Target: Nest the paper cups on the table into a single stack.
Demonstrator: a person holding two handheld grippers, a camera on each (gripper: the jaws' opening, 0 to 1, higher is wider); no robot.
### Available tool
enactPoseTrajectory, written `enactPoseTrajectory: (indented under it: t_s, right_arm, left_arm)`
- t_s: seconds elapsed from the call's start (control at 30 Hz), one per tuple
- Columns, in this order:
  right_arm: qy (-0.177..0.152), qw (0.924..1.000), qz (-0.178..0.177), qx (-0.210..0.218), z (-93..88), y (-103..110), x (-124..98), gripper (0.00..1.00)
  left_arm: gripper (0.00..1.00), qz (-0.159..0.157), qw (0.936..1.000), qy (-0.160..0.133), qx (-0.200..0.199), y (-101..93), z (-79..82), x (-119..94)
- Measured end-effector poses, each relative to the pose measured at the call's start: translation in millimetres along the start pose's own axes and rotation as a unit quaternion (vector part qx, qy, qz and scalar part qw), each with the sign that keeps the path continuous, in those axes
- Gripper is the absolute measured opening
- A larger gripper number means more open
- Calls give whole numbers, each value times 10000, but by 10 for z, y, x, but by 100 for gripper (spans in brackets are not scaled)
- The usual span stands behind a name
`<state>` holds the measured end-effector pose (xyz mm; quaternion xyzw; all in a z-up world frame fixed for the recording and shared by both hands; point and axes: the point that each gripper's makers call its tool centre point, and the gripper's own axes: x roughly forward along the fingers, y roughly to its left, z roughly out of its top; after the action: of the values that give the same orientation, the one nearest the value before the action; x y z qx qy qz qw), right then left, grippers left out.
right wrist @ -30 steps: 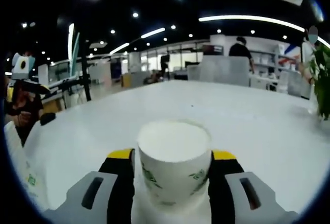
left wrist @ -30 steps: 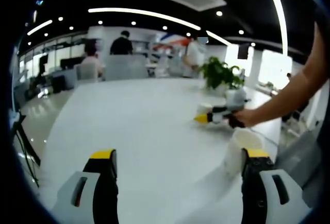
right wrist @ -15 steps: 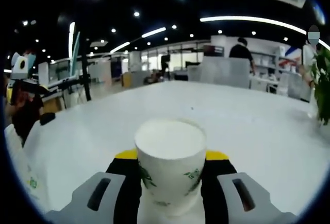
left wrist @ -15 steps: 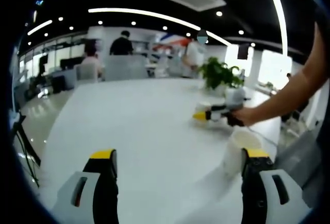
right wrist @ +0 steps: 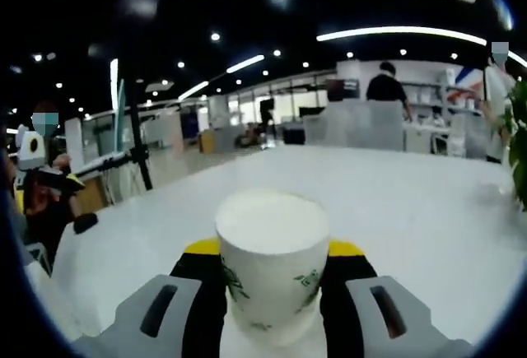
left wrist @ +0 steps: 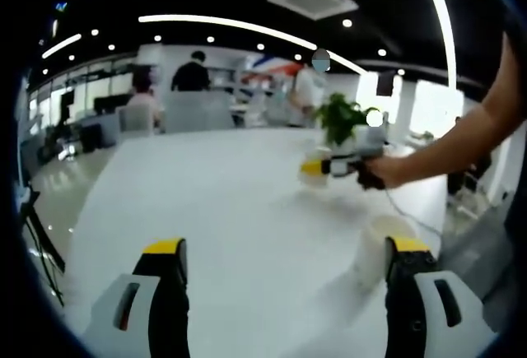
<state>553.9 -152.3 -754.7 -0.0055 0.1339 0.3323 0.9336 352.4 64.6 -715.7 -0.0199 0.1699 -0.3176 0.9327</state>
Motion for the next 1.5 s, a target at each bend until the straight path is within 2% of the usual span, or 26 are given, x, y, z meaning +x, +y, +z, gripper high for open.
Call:
enactPoseTrajectory:
  t_s: [0.13, 0.3, 0.47, 0.7, 1.07, 1.5]
  right_arm:
    - [-53, 10000, -15, -59, 229, -33, 4, 40]
    - [-73, 9997, 38, -221, 504, -12, 12, 40]
    - [-12, 9992, 98, -390, 707, 21, 35, 40]
    - [50, 9992, 175, -368, 962, 88, 12, 40]
    - [32, 9985, 200, -513, 1210, 122, -86, 39]
    - [106, 9978, 369, -538, 1263, 307, -197, 39]
  left_arm:
    - [97, -25, 10000, 47, 50, -6, 37, 8]
    - [98, -10, 10000, -92, 28, 19, 125, -12]
    - [98, -52, 9999, -111, 87, -24, 173, -37]
    - [98, -107, 9999, -106, 36, -71, 192, -57]
    - [98, -194, 9996, -214, -44, -155, 270, -95]
    - [98, -295, 9993, -228, -38, -217, 355, -107]
